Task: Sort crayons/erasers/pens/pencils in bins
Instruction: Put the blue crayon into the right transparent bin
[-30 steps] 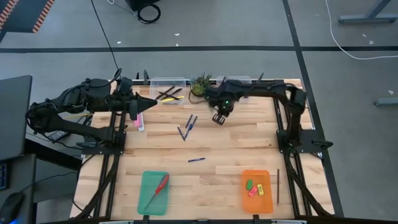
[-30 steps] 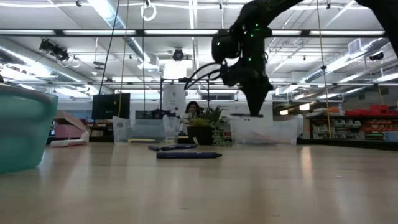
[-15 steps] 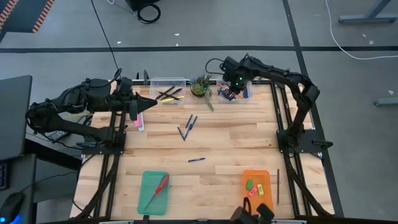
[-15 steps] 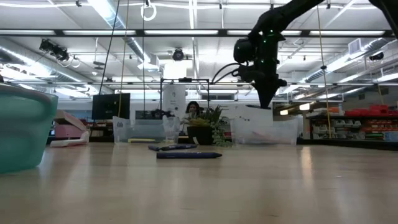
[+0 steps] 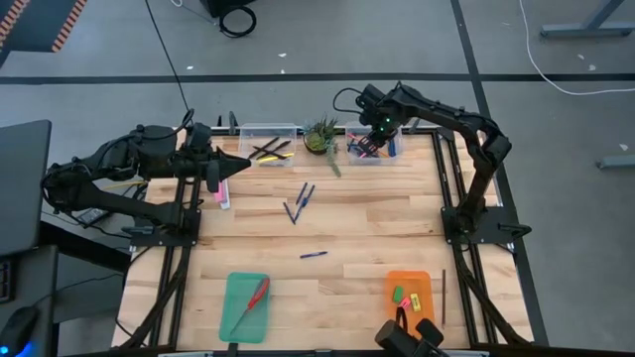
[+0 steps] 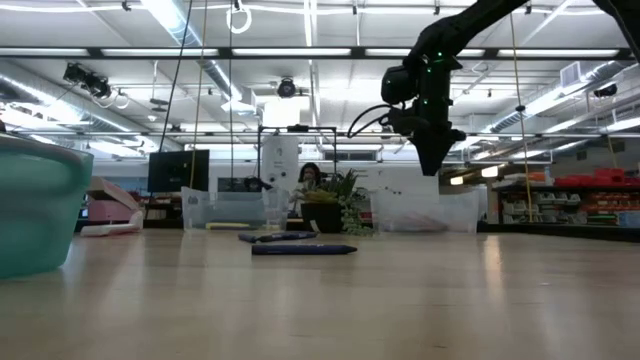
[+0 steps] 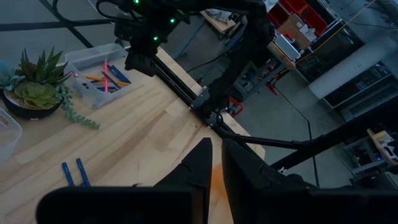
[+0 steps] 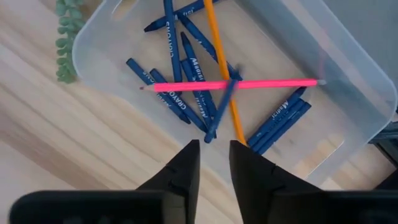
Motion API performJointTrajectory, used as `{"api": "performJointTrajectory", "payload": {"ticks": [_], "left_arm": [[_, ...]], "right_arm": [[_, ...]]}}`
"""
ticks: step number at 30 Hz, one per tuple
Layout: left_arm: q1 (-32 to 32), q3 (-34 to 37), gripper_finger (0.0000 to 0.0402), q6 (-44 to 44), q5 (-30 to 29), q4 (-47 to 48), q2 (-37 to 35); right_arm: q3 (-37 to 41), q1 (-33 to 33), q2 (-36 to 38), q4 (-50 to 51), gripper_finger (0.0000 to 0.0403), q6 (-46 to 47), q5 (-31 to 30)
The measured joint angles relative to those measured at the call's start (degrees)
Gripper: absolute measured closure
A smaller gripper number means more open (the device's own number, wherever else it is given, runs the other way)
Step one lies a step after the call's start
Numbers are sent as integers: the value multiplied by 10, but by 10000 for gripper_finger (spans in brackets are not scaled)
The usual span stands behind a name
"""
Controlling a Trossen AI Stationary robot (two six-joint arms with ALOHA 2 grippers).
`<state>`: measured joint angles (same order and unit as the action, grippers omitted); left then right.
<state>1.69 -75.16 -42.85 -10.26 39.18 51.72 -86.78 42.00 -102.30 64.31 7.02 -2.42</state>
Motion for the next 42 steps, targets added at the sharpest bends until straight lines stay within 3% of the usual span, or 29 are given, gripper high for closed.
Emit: {"api": "performJointTrajectory", "payload": {"ticks": [3,9,12,18,23,30,34,37,42], "left_arm": [[0,0,356,0,0,0,0],[0,0,357,0,0,0,0],[0,0,356,-2,-21,0,0],[0,0,356,32,-41,2,6],[0,0,346,68,-41,1,5],[5,0,328,90,-51,0,11],[8,0,319,91,-57,-1,17],[8,0,313,91,-56,1,19],[7,0,311,91,-56,2,21]], "right_arm": [[0,0,0,0,285,10,6],[0,-28,0,-8,261,62,88],[0,-65,0,-23,260,62,116],[0,-158,0,-37,260,-28,184],[0,-244,0,-56,260,-6,203],[0,-372,0,-209,260,28,185],[-1,-442,0,-300,260,26,101],[-1,-481,-10,-322,260,43,26],[-1,-508,-60,-311,260,93,11]]}}
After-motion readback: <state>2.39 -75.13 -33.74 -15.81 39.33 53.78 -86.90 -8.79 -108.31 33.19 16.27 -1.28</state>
